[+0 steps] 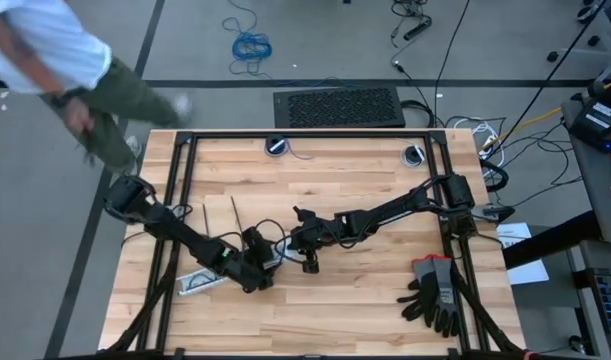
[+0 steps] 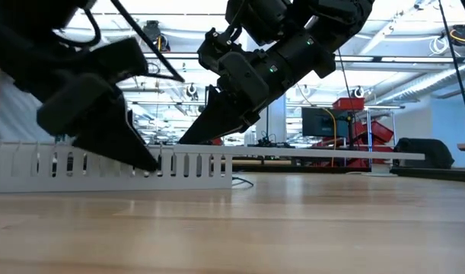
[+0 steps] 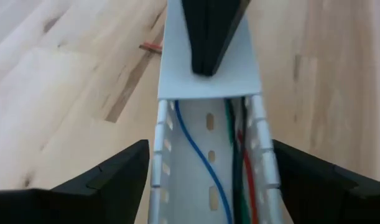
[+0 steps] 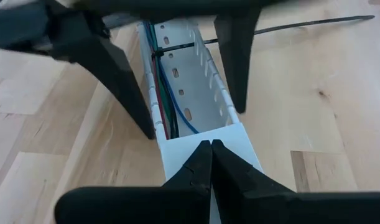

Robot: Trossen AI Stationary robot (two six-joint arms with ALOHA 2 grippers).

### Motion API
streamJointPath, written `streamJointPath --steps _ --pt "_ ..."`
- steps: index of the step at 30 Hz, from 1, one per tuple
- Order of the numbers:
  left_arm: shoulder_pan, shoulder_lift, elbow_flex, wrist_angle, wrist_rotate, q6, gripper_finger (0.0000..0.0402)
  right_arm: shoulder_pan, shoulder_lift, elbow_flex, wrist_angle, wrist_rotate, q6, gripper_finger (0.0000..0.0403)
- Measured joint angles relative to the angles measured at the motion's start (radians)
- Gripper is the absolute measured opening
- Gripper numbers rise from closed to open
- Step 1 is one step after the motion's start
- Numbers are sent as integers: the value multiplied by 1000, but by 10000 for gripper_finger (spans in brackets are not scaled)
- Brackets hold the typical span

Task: Ziptie cables
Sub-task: Close the white cable duct

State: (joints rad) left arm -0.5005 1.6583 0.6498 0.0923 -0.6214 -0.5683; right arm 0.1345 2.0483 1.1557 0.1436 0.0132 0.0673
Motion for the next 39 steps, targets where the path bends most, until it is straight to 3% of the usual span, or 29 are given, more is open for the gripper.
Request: streamJointPath --steps 10,21,31,39 --pt "23 94 0 88 -35 -73 307 0 0 0 0 6 0 0" --pt "-2 126 2 135 -113 -85 220 14 0 0 -2 28 22 0" --pt "2 127 -1 134 -108 -83 238 8 50 14 106 14 14 0" --pt "3 128 -1 137 -90 -78 252 21 75 70 82 37 1 0"
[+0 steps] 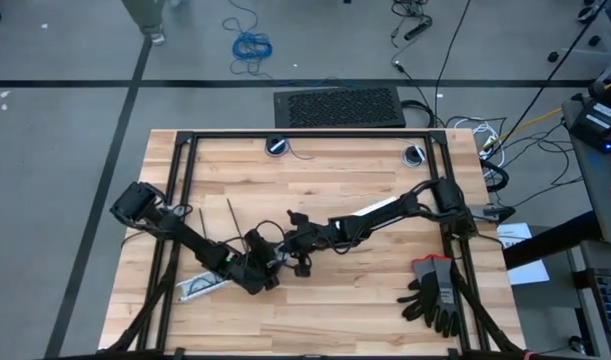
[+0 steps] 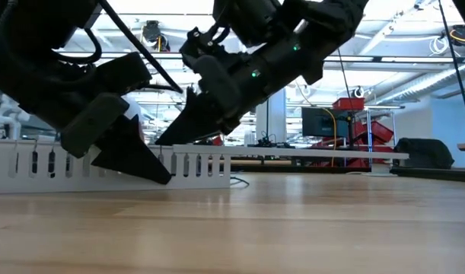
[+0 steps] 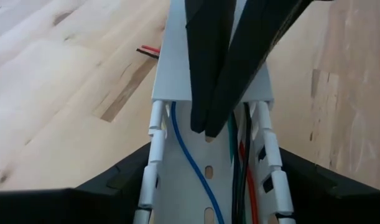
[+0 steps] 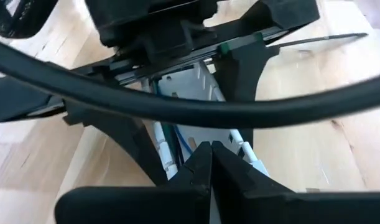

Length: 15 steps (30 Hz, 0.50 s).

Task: Ziptie cables
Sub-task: Close the white cable duct

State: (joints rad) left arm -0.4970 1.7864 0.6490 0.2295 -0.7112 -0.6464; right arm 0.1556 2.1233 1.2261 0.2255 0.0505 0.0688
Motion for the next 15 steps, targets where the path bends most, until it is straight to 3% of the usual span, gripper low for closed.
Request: streamJointPath --steps 8,15 --pt "3 0 1 3 4 22 253 23 -171 -9 -168 -14 -52 0" --pt "20 15 1 38 33 70 253 13 -240 -6 -417 112 -53 0"
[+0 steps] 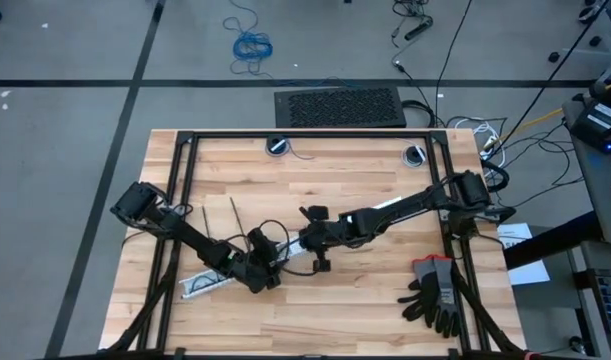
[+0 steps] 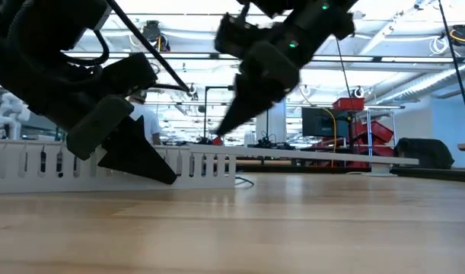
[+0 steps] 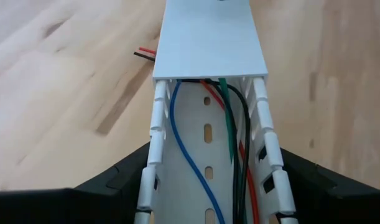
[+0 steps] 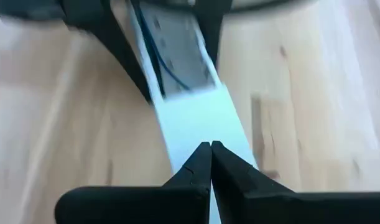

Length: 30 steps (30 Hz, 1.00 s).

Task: Ziptie cables
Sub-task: Close the white cable duct

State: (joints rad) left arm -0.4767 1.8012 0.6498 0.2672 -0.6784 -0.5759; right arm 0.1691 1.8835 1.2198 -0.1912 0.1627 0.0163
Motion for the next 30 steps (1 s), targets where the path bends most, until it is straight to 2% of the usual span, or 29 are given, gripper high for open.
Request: streamJointPath --steps 4,11,17,30 --pt "20 47 1 94 60 44 254 -15 -1 0 -129 20 46 0" --pt "64 136 2 268 112 70 254 -5 40 -6 -79 2 80 0" --pt "65 141 2 303 121 90 254 11 70 -5 26 -10 81 0" --pt "60 143 9 325 129 122 255 9 102 -6 108 -59 89 0"
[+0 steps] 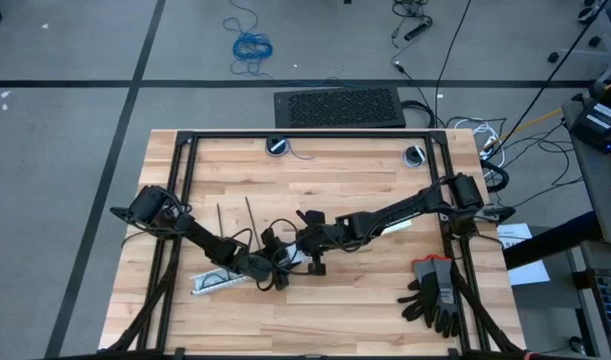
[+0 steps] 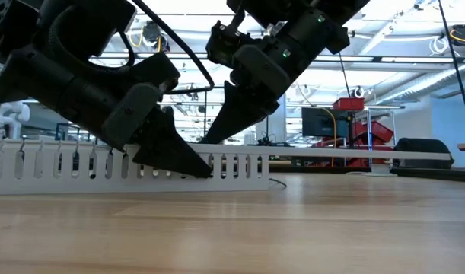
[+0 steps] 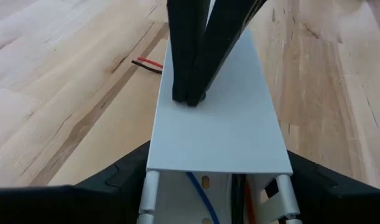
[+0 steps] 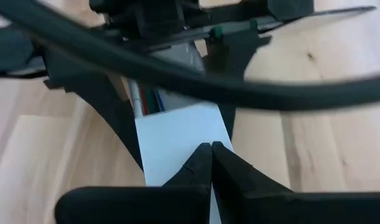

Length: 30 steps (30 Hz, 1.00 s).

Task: Ziptie cables
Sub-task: Close the white cable duct

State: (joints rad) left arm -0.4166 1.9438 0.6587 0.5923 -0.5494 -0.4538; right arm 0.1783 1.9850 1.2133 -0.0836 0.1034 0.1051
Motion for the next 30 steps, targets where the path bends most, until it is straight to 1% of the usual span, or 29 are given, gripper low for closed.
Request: streamJointPath --steps 4,9,11,12,15,17,19,22,27,28,30 --pt "7 0 0 9 5 6 264 3 2 0 15 -2 -5 0" --pt "9 5 7 72 7 93 267 3 2 0 3 -10 -4 0" --pt "13 5 16 75 7 99 267 5 1 0 0 -2 -3 0" --pt "16 5 19 75 7 99 267 8 -3 0 -1 15 -5 0" --pt "28 6 26 78 15 118 267 30 -33 -1 -24 115 -29 0" --pt "40 6 31 92 35 140 267 35 -65 -5 -63 125 -44 0" --pt "57 5 33 98 81 168 267 34 -112 -8 -122 124 -60 2" --pt "81 5 32 115 156 230 267 39 -200 -3 -233 131 -61 21" --pt "105 5 32 151 228 420 268 40 -308 -5 -436 134 21 81" --pt "108 5 32 163 235 440 268 40 -326 -4 -461 134 43 91" --pt "123 5 40 149 274 429 277 45 -347 -2 -506 136 88 107"
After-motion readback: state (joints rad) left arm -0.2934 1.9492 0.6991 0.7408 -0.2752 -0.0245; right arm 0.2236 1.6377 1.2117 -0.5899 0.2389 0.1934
